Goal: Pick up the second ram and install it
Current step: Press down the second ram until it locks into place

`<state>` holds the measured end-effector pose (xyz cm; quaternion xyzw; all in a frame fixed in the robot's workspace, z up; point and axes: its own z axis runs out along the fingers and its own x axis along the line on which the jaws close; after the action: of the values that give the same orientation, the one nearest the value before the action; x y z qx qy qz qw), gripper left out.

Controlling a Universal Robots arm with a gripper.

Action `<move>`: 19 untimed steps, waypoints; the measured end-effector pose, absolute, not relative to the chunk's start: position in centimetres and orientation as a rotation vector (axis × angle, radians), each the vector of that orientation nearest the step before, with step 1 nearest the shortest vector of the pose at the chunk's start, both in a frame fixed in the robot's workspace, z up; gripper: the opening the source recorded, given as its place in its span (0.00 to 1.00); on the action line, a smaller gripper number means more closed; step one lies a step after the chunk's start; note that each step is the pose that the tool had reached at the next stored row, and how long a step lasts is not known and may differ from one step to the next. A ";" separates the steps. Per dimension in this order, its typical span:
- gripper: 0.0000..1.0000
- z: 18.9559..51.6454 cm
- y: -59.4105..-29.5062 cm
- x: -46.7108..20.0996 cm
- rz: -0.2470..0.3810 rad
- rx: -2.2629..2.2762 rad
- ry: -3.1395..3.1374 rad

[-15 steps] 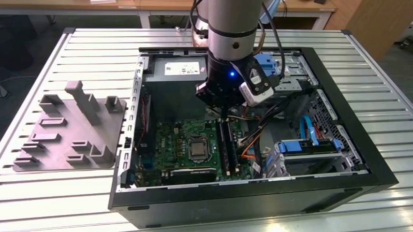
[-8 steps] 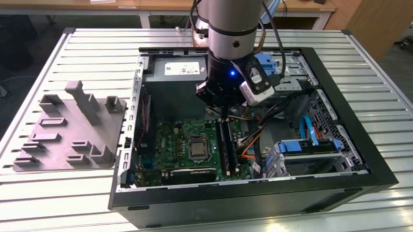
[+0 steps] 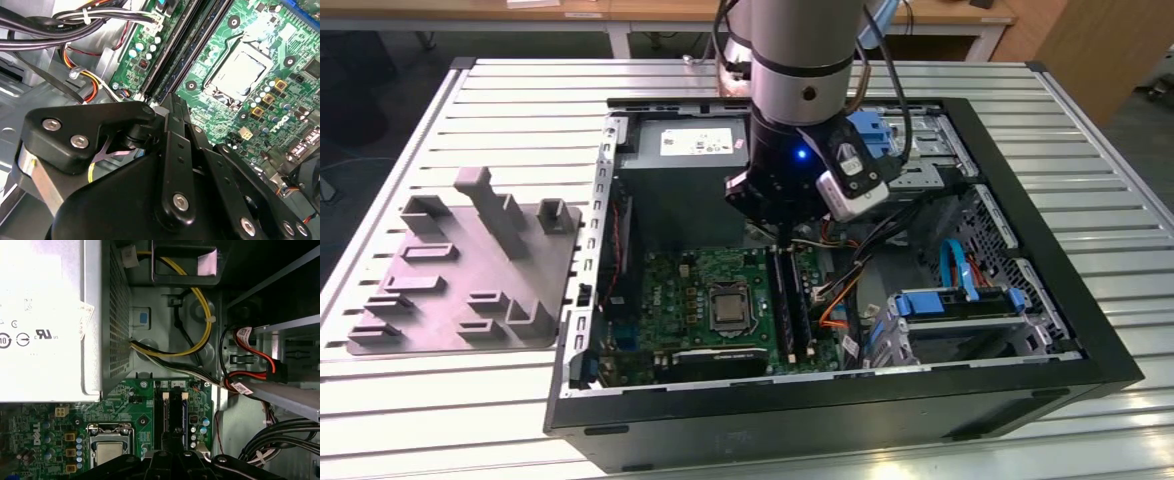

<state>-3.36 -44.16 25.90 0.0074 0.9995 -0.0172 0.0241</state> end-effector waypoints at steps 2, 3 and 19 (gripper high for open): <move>0.10 25.9 -44.4 -3.4 -0.056 0.023 3.093; 0.10 25.9 -44.5 -3.4 -0.056 0.023 3.093; 0.10 25.9 -47.0 -3.4 -0.057 0.023 3.093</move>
<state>-3.36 -46.98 25.88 0.0074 0.9995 -0.0184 0.0240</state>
